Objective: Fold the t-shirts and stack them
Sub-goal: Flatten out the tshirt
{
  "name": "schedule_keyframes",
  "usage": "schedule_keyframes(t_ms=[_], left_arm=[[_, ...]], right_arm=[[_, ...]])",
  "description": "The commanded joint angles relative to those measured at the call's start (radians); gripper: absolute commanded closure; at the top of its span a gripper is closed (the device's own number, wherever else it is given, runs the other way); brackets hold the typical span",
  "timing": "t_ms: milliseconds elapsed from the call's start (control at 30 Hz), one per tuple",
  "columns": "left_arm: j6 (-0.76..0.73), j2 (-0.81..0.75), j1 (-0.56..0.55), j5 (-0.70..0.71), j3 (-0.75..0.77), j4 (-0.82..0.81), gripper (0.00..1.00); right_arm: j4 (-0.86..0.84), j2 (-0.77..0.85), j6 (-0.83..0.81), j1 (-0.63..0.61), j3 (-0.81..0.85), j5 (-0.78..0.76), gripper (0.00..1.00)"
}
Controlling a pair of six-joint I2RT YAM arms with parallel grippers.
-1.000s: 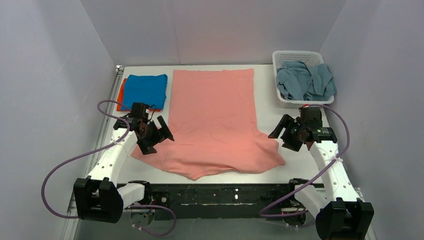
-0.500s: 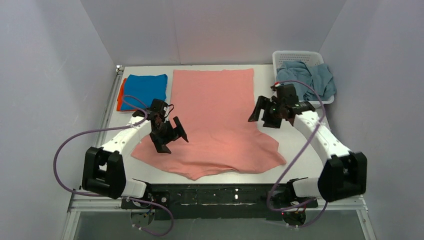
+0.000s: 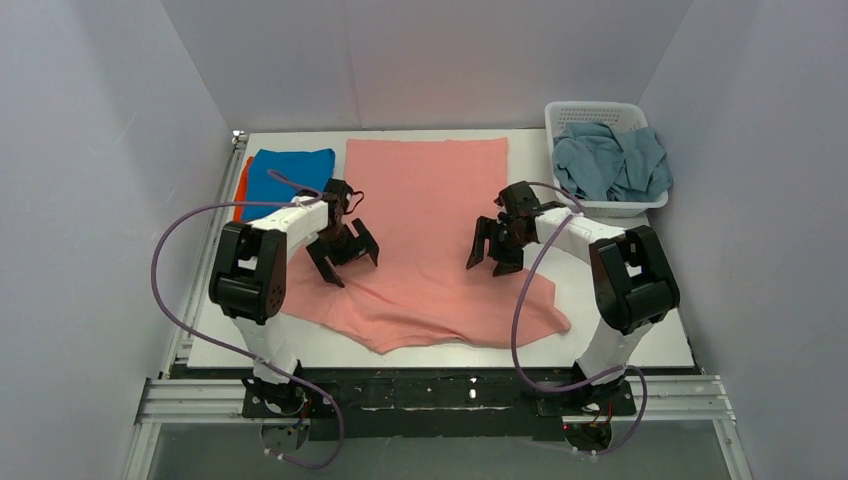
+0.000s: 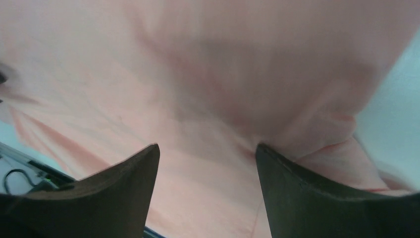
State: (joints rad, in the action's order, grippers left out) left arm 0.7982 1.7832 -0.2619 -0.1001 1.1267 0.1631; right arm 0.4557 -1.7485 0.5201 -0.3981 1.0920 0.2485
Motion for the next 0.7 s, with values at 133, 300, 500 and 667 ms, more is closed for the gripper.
schedule_keyframes(t_ms=[133, 300, 500, 667], left_arm=[[0.011, 0.312, 0.007, -0.065, 0.346, 0.147, 0.02], [0.005, 0.509, -0.031, -0.22, 0.676, 0.146, 0.02], [-0.09, 0.594, -0.099, -0.32, 0.873, 0.162, 0.02], [-0.16, 0.445, -0.056, -0.277, 0.765, 0.194, 0.02]], right_arm=[[-0.021, 0.043, 0.03, -0.178, -0.194, 0.093, 0.21], [0.013, 0.023, -0.077, -0.462, -0.119, 0.221, 0.22], [0.031, 0.079, -0.159, -0.623, -0.017, 0.253, 0.23], [0.032, 0.213, -0.119, -0.585, -0.007, 0.125, 0.2]])
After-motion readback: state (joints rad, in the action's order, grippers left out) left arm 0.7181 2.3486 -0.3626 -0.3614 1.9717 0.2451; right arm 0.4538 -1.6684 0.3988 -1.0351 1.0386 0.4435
